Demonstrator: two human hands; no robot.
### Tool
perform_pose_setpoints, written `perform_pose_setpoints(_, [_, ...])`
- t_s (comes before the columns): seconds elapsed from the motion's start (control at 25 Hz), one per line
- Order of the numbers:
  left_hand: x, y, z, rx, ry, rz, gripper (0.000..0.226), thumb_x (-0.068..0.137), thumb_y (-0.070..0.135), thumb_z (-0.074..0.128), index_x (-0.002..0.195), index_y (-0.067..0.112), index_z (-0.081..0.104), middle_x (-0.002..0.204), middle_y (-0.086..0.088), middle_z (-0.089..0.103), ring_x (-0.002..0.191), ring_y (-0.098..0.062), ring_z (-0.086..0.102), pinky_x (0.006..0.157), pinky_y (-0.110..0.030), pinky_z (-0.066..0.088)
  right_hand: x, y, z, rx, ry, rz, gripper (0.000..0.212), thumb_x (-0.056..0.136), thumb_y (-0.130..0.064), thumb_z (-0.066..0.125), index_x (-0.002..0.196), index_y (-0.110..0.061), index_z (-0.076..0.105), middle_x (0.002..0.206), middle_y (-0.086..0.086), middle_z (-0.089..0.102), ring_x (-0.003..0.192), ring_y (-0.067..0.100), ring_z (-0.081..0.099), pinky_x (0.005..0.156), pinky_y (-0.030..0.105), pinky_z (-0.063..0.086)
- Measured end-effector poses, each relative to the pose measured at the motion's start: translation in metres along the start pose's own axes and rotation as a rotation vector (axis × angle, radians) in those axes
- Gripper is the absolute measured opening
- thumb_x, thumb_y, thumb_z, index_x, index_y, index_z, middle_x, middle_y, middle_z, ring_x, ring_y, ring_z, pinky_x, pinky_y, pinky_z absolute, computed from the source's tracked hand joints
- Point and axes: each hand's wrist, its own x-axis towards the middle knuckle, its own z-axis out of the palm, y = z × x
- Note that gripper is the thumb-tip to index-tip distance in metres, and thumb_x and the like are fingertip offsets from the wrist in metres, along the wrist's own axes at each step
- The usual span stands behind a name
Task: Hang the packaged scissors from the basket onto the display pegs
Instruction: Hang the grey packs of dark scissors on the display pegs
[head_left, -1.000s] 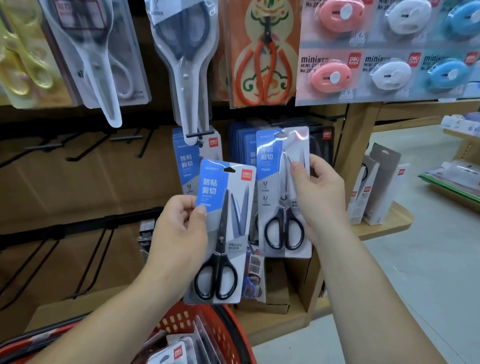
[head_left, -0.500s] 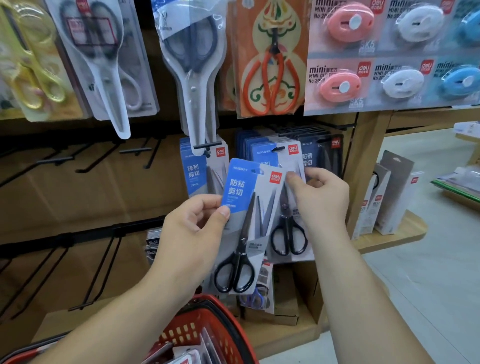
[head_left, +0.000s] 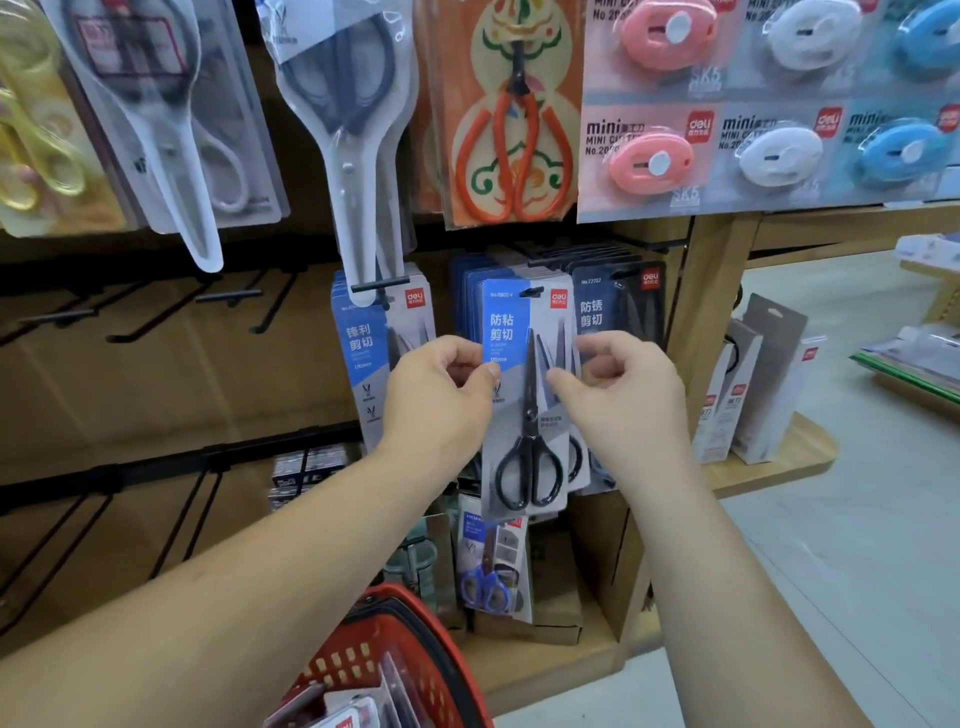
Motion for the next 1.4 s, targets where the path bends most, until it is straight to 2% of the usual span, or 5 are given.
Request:
perform_pose_setpoints(0.28, [-0.003, -0.019, -0.004, 0.022, 0.011, -0.041, 0.016, 0.097, 0.019, 0.074, 0.11, 0.024, 0.067, 0.089, 0.003, 0.07, 0.082, -0.009, 0.067, 0.075, -0.027, 0.057, -0.044, 0.033, 0.037, -0.188, -0.093, 0.005, 0.067, 0.078, -0.049, 0.088, 0.127, -0.041, 0.043, 0.112, -0.005, 0.049, 0.095, 0.015, 0.056, 0.072, 0.033, 0.051])
perform_pose_setpoints(0.44, [-0.013, -0.039, -0.023, -0.01, -0.047, -0.069, 0.02, 0.099, 0.014, 0.067, 0.11, 0.03, 0.065, 0.096, -0.002, 0.072, 0.09, -0.02, 0.073, 0.086, -0.046, 0.064, -0.046, 0.042, 0.057, -0.156, -0.027, -0.063, 0.068, 0.081, -0.036, 0.089, 0.135, -0.039, 0.048, 0.145, 0.002, 0.039, 0.133, 0.026, 0.046, 0.09, 0.034, 0.046])
perform_pose_setpoints(0.72, [-0.019, -0.049, -0.042, -0.021, -0.084, -0.064, 0.022, 0.1, 0.01, 0.065, 0.114, 0.028, 0.064, 0.101, -0.007, 0.07, 0.091, -0.027, 0.074, 0.084, -0.049, 0.064, -0.036, 0.032, 0.075, -0.037, -0.09, -0.057, 0.075, 0.091, -0.014, 0.079, 0.147, -0.042, 0.037, 0.135, -0.004, 0.053, 0.107, 0.007, 0.047, 0.088, 0.027, 0.04])
perform_pose_setpoints(1.12, [-0.026, -0.06, -0.052, 0.003, -0.073, -0.089, 0.022, 0.1, 0.011, 0.064, 0.11, 0.03, 0.066, 0.102, -0.005, 0.071, 0.088, -0.026, 0.074, 0.083, -0.048, 0.064, -0.041, 0.034, 0.083, -0.363, 0.202, -0.283, 0.077, 0.076, -0.025, 0.082, 0.147, -0.023, 0.054, 0.125, 0.009, 0.039, 0.117, 0.03, 0.043, 0.085, 0.044, 0.052])
perform_pose_setpoints(1.4, [-0.032, -0.063, -0.062, 0.138, -0.149, -0.052, 0.031, 0.102, 0.01, 0.065, 0.13, 0.025, 0.064, 0.119, 0.01, 0.068, 0.105, 0.0, 0.066, 0.089, -0.01, 0.051, -0.042, 0.03, 0.074, -0.15, 0.049, 0.052, 0.083, 0.07, -0.05, 0.094, 0.131, -0.027, 0.043, 0.125, -0.011, 0.03, 0.108, 0.012, 0.046, 0.075, 0.027, 0.041])
